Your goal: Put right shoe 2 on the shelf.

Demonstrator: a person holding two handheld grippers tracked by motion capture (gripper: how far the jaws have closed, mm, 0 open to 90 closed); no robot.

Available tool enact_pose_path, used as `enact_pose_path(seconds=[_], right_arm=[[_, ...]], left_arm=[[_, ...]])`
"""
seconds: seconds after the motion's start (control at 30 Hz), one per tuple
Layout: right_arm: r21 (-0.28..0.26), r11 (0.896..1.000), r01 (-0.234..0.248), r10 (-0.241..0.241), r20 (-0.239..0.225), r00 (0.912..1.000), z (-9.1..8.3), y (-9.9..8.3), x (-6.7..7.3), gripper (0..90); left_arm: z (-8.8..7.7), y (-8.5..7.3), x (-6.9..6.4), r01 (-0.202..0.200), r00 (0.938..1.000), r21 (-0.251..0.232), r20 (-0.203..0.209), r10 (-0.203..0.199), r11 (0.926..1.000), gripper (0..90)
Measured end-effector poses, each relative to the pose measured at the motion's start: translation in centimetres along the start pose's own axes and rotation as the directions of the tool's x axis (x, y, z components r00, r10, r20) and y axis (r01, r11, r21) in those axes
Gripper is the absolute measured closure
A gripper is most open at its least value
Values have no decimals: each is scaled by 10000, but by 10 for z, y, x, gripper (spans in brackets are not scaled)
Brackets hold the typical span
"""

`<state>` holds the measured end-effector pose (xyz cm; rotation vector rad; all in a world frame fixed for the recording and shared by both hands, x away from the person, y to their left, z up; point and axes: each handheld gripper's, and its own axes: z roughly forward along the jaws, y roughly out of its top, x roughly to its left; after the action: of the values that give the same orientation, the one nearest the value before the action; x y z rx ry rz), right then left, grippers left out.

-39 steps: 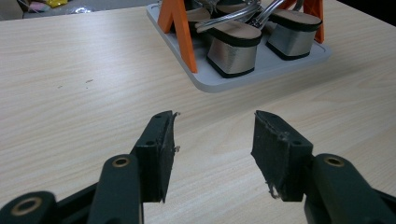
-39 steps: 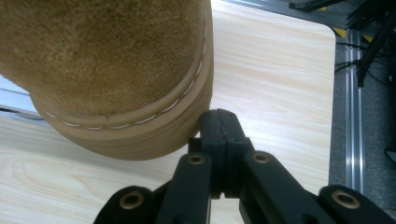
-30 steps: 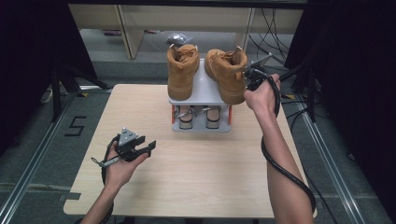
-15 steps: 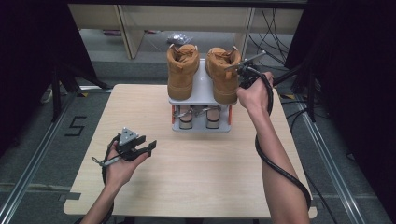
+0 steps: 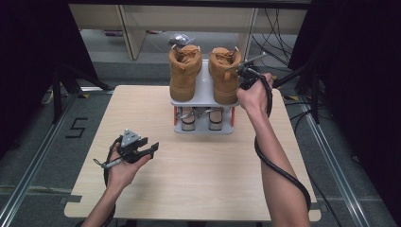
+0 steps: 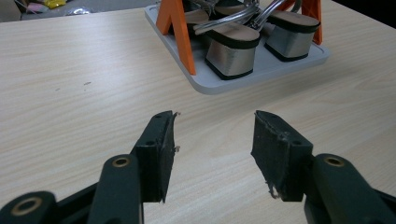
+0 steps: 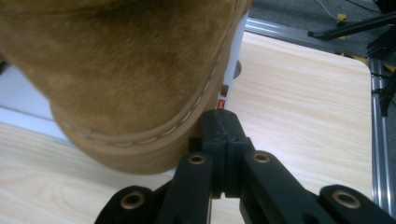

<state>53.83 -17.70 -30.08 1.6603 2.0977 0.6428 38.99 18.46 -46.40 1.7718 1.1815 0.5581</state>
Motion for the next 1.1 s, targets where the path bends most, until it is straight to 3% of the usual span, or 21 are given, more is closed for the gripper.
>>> enact_pose_path(seconds=[0.03, 0.07, 0.2, 0.3, 0.47, 0.63, 0.7, 0.73, 0.8, 1.1], right_arm=[[5, 10000, 42, -42, 45, 10000, 1, 1, 0, 900], [-148, 9991, 401, -402, -28, 9992, 2, 1, -2, 900], [-196, 9991, 385, -382, 155, 9991, 1, 1, -1, 900], [-380, 9993, 71, -68, 91, 9999, -2, 0, 0, 900], [-376, 9987, 330, -319, 308, 9990, -3, 4, 3, 900], [-497, 9985, 225, -211, 293, 9993, -1, 4, 4, 900], [-564, 9981, 244, -240, 86, 9997, 0, 6, 6, 900], [-419, 9991, 17, -13, 92, 10000, 1, 6, 8, 900], [-525, 9982, 285, -278, 139, 9995, 3, 8, 10, 900], [-929, 9956, 153, -146, 82, 9999, 4, 7, 8, 900]], left_arm=[[0, 0, 0, -2, 10000, 0, 2, 2, 10000, 480], [0, 0, 0, -3, 10000, -22, 9, 3, 10000, 480], [-2, 1, 1, -37, 10000, -23, -39, 37, 10000, 481], [-1, 0, 1, -22, 10000, -36, -18, 22, 10000, 481], [-1, 0, 0, -17, 10000, -38, -8, 17, 10000, 481], [-1, 0, 0, -14, 10000, -44, -5, 14, 10000, 480], [0, 0, 0, -24, 10000, -43, 40, 24, 10000, 481], [0, 0, 0, -27, 10000, -46, 42, 27, 10000, 481], [-2, 1, 0, -18, 10000, -19, -35, 18, 10000, 481], [-3, 0, 1, -16, 10000, -29, -39, 15, 10000, 480]])
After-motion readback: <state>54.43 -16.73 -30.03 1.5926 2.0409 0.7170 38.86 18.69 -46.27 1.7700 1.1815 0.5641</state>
